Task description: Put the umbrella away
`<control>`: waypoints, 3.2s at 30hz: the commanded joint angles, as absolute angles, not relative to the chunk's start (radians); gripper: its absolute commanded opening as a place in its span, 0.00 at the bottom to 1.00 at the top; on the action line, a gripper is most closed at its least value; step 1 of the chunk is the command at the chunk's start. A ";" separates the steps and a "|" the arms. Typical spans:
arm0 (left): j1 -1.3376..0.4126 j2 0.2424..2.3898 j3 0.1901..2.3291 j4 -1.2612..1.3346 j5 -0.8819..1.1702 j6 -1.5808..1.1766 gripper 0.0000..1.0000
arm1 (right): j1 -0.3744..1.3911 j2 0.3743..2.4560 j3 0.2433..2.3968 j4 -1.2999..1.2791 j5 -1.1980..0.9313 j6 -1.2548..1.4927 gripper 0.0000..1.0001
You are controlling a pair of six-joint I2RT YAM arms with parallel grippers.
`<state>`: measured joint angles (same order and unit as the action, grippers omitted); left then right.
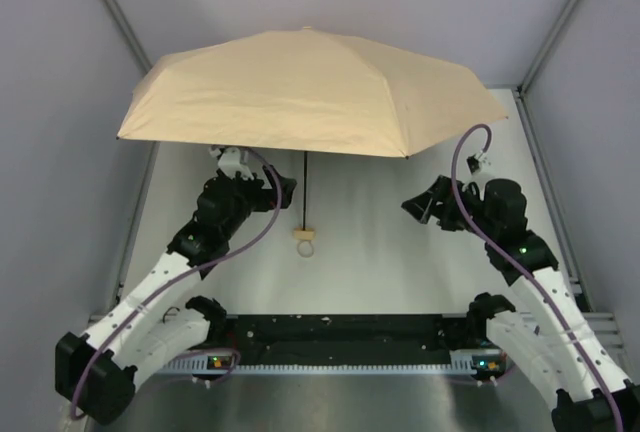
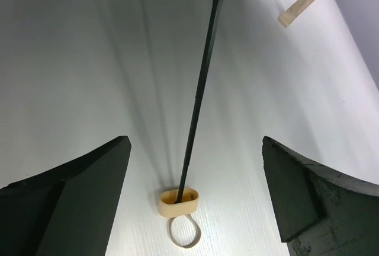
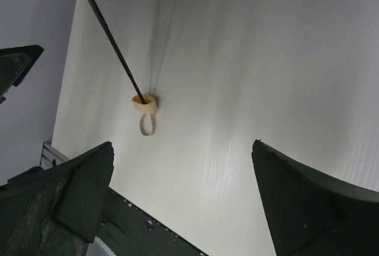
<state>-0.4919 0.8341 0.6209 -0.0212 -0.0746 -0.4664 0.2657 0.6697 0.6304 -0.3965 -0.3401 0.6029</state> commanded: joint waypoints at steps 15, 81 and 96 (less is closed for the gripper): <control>-0.301 1.511 0.907 0.328 0.417 -0.532 0.98 | 0.321 0.851 0.653 -0.040 -0.502 0.663 0.99; -0.621 1.141 1.335 -0.620 0.319 -0.658 0.00 | 0.730 1.752 2.038 -0.566 -0.156 0.831 0.48; -0.618 0.942 1.143 -0.431 0.347 -0.929 0.34 | 0.716 1.669 1.944 -0.297 -0.273 0.983 0.00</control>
<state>-0.6106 1.0676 1.2476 -0.6094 0.3088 -0.8047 0.7242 1.7794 2.0270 -0.5373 -0.2287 0.8688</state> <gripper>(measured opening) 0.226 0.038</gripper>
